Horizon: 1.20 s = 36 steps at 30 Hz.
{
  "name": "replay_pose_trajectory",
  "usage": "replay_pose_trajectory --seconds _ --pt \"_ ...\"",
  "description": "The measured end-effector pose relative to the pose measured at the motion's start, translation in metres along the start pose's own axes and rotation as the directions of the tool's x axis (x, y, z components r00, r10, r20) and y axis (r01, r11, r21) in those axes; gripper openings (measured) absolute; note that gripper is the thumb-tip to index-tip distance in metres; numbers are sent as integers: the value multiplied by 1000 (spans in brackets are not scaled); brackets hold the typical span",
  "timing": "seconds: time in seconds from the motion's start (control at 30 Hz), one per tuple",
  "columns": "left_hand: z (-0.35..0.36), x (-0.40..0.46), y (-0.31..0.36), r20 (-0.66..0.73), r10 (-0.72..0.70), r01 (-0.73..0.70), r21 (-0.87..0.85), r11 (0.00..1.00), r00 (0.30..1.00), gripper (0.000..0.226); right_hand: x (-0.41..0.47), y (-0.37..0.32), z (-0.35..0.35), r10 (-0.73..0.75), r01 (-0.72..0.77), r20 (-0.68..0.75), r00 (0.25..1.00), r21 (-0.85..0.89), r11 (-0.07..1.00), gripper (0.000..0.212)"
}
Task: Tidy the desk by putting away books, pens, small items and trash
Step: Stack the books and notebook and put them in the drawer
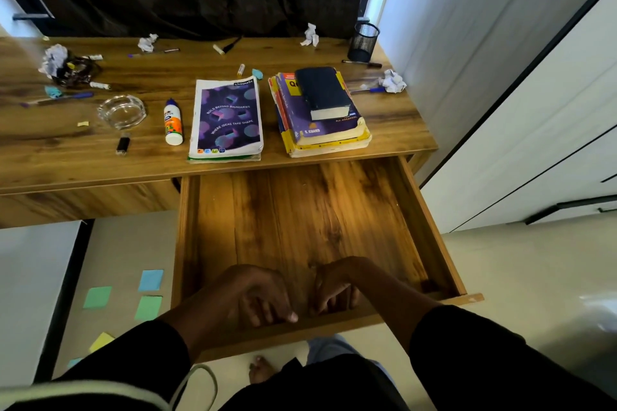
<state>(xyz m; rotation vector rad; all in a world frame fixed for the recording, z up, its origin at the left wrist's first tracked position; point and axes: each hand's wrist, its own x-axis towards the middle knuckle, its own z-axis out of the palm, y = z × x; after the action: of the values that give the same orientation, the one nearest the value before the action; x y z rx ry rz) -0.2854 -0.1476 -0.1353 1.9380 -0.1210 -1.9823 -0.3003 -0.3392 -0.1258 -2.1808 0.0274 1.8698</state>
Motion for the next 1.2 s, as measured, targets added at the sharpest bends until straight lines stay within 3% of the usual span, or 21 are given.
replay_pose_trajectory --seconds 0.13,0.2,0.27,0.37,0.5,0.57,0.63,0.7,0.87,1.0,1.1,1.2 --pt "-10 -2 -4 16 33 -30 -134 991 999 22 -2 3 -4 -46 50 -62 997 75 996 44" --pt "-25 -5 -4 -166 102 -139 -225 964 981 16 -7 3 -22 -163 204 -278 947 124 971 38" --pt "-47 -14 5 -442 117 -267 -294 918 889 14 -14 1 -50 -248 341 -569 784 61 938 32" --pt "-91 -41 32 -723 130 -470 -292 833 679 16 -34 -5 -102 -152 341 -872 465 18 940 26" --pt "-142 -75 76 -897 131 -656 -202 727 422 9 -68 3 -167 -20 413 -999 45 0 911 42" --pt "-164 -81 100 -942 90 -689 -168 705 322 12 -76 14 -195 2 428 -998 -58 -23 903 48" --pt "-183 -83 120 -959 57 -670 -151 727 278 27 -77 21 -221 18 414 -999 -51 -4 910 55" --pt "-198 -80 135 -955 41 -666 -174 726 294 38 -76 26 -246 47 394 -999 22 52 918 64" --pt "-225 -65 159 -929 -59 -683 -309 662 364 67 -64 34 -296 79 441 -941 328 226 868 88" --pt "-236 -51 175 -908 -139 -749 -406 524 395 60 -57 37 -317 127 480 -883 452 361 799 103" --pt "-232 -47 179 -899 -161 -749 -429 505 407 45 -55 44 -320 147 509 -819 554 473 719 112" --pt "-223 -49 178 -895 -141 -753 -434 495 424 48 -53 51 -311 144 495 -813 565 473 729 109"
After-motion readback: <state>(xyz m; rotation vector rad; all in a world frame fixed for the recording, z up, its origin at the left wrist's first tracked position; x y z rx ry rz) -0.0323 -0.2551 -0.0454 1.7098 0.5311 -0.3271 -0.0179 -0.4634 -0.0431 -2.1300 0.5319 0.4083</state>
